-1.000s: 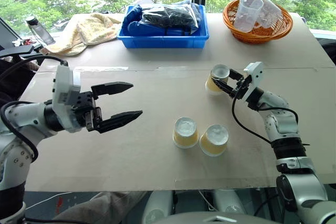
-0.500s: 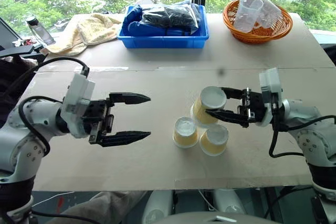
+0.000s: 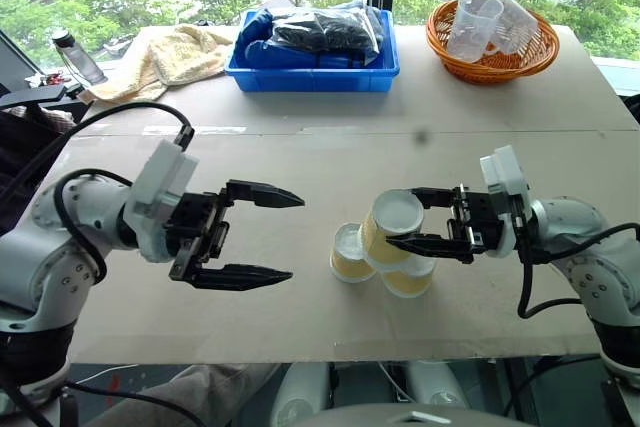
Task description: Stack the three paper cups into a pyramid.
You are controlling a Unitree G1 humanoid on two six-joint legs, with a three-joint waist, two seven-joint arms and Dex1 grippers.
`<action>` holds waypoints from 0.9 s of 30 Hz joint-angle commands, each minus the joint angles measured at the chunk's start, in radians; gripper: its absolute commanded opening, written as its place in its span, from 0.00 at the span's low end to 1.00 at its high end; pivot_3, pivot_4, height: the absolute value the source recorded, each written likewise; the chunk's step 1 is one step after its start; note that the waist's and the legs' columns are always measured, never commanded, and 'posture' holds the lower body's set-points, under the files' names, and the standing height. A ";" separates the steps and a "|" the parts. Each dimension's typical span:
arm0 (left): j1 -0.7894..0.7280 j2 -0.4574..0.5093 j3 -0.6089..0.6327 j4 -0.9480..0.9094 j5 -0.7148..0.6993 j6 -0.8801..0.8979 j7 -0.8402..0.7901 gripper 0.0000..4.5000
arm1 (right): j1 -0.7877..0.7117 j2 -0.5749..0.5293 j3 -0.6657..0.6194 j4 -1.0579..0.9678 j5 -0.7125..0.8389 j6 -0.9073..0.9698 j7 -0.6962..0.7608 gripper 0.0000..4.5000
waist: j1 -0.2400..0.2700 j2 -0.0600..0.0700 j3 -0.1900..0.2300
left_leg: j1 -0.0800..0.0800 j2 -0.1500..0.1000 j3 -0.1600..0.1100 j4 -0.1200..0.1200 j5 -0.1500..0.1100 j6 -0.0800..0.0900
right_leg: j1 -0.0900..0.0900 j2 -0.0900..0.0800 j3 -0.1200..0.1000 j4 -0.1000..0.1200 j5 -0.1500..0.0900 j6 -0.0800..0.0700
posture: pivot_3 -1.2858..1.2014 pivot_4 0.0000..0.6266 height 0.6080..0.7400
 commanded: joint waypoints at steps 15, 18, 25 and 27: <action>0.000 0.000 0.001 -0.019 -0.005 0.013 0.014 1.00 | 0.004 -0.051 -0.075 -0.062 0.076 0.036 -0.037 0.99 | 0.000 0.000 0.000 | 0.000 0.000 0.000 0.000 0.000 0.000 | 0.000 0.000 0.000 0.000 0.000 0.000 | 0.52 0.24 1.00; 0.005 -0.002 -0.004 -0.008 0.005 0.007 0.016 1.00 | 0.046 -0.085 -0.111 -0.083 0.076 0.032 -0.038 0.99 | 0.002 0.000 0.000 | 0.000 0.000 0.000 0.000 0.000 0.000 | 0.000 0.000 0.000 0.000 0.000 0.000 | 0.52 0.24 1.00; 0.140 -0.041 0.038 -0.006 0.071 -0.045 0.077 1.00 | 0.311 -0.181 -0.314 -0.132 0.082 -0.001 0.004 0.99 | 0.013 -0.001 0.000 | -0.001 0.000 0.000 0.000 0.000 0.000 | 0.000 0.000 0.000 -0.001 0.000 0.000 | 0.52 0.24 1.00; 0.225 -0.071 0.071 0.019 0.134 -0.076 0.139 1.00 | 0.408 -0.157 -0.394 -0.079 0.039 -0.058 0.000 0.99 | 0.015 -0.001 0.000 | -0.001 0.000 0.000 0.000 0.000 0.001 | 0.000 0.000 0.000 -0.001 0.000 0.000 | 0.52 0.24 1.00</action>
